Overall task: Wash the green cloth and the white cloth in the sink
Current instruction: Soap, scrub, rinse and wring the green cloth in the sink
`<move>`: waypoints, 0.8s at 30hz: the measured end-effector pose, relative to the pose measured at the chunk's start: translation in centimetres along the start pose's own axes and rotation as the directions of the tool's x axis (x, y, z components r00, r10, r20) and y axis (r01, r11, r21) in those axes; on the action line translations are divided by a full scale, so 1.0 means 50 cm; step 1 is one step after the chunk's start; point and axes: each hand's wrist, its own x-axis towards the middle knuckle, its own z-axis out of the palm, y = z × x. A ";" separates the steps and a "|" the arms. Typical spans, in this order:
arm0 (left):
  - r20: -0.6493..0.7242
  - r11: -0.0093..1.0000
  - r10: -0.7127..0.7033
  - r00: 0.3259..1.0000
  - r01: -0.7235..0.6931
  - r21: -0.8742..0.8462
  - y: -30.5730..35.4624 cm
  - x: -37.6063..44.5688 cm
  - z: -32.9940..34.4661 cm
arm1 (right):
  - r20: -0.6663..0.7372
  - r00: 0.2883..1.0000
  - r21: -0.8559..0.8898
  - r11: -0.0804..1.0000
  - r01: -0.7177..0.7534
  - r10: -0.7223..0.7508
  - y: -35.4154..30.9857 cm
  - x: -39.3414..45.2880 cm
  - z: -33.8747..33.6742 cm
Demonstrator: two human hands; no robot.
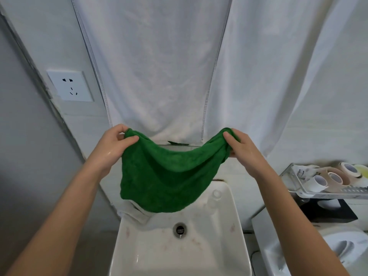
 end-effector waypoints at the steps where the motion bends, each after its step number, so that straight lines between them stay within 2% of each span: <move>1: 0.022 1.000 -0.009 1.000 0.009 -0.023 -0.002 0.001 0.003 | 0.007 1.000 0.053 0.998 0.021 -0.021 -0.003 -0.001 0.002; 4: 0.075 0.969 -0.085 0.994 0.100 -0.226 -0.011 0.000 0.007 | 0.074 0.996 0.228 0.973 0.039 -0.057 -0.022 -0.004 0.003; 7: 0.135 0.885 -0.187 0.973 0.227 -0.407 -0.029 0.003 -0.001 | 0.165 0.981 0.326 0.944 0.043 -0.101 -0.037 0.000 -0.011; 9: 0.135 0.879 -0.181 0.974 0.222 -0.422 -0.040 0.004 -0.009 | 0.286 0.951 0.271 0.962 0.041 -0.121 -0.041 0.002 -0.028; 11: 0.127 0.896 -0.138 0.982 0.179 -0.406 -0.045 0.002 -0.015 | 0.383 0.919 0.140 0.989 0.040 -0.091 -0.035 0.006 -0.044; 14: 0.126 0.925 -0.080 0.989 0.121 -0.361 -0.044 -0.001 -0.026 | 0.310 0.950 -0.095 0.994 0.062 -0.029 -0.013 0.016 -0.053; 16: 0.110 0.947 -0.044 0.993 0.076 -0.311 -0.041 0.000 -0.034 | 0.215 0.976 -0.286 0.954 0.084 -0.022 0.006 0.028 -0.054; 18: 0.069 0.969 -0.009 0.998 0.026 -0.247 -0.037 0.002 -0.040 | 0.150 0.989 -0.395 0.917 0.052 0.009 0.016 0.034 -0.052; 20: 0.020 0.987 0.019 1.000 -0.016 -0.161 -0.032 0.004 -0.043 | 0.121 0.992 -0.352 0.936 0.028 0.016 0.022 0.035 -0.044; 24: -0.063 0.998 0.067 0.996 -0.068 -0.012 -0.024 0.006 -0.041 | 0.026 0.999 -0.019 0.999 -0.029 0.030 0.026 0.030 -0.019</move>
